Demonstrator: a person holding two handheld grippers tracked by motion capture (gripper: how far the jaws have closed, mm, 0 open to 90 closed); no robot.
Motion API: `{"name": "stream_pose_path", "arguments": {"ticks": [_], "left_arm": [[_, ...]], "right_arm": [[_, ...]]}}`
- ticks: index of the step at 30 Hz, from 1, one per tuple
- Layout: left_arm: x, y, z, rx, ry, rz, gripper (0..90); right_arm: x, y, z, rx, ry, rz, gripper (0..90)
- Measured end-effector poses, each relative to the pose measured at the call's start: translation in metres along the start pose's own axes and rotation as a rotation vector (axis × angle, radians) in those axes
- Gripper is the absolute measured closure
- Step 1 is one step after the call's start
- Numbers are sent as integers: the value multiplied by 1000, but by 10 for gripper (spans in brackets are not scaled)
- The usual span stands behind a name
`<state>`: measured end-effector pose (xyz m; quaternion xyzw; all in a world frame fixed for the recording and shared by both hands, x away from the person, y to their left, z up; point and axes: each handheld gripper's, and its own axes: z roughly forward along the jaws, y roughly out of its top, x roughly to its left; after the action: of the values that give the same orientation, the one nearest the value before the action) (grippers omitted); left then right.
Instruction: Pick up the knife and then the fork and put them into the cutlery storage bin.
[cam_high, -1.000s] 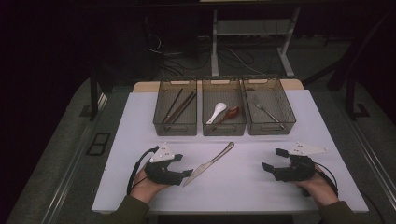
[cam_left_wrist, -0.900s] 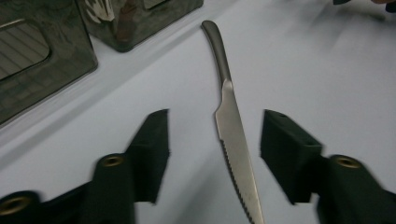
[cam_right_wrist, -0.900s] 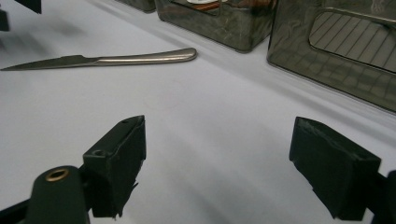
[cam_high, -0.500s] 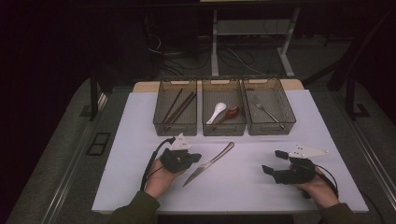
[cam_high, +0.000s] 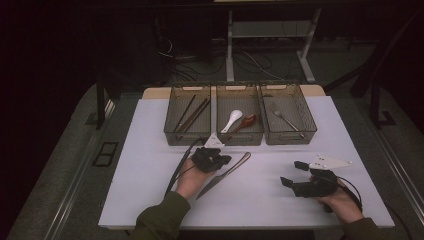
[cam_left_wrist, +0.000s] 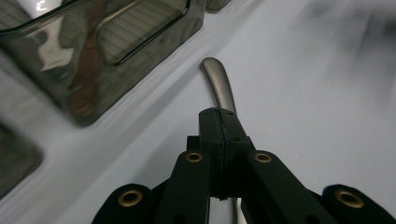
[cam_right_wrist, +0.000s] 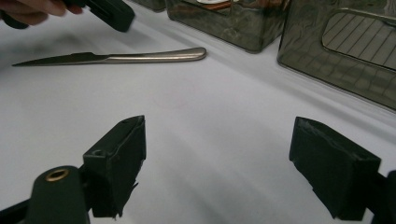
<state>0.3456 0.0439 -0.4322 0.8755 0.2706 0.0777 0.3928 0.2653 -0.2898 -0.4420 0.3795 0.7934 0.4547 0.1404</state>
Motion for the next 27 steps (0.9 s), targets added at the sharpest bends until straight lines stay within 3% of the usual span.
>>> {"name": "stream_pose_path", "arguments": {"ticks": [2, 8, 14, 16, 18, 20, 27], "left_arm": [[-1, 6, 13, 23, 6, 10, 889], [0, 10, 27, 49, 23, 16, 889], [1, 12, 37, 57, 17, 4, 889], [2, 13, 37, 57, 16, 20, 889], [0, 12, 38, 55, 4, -1, 889], [0, 12, 38, 55, 3, -1, 890], [-5, 13, 39, 60, -60, 18, 890]], "right_arm": [[0, 0, 0, 5, 0, 0, 183], [-1, 0, 0, -1, 0, 4, 183], [-1, 0, 0, -1, 3, 3, 183], [-1, 0, 0, -1, 3, 2, 183], [-1, 0, 0, -2, 2, 3, 183], [-2, 0, 0, -2, 2, 4, 183], [-2, 0, 0, -4, 4, 4, 183]]}}
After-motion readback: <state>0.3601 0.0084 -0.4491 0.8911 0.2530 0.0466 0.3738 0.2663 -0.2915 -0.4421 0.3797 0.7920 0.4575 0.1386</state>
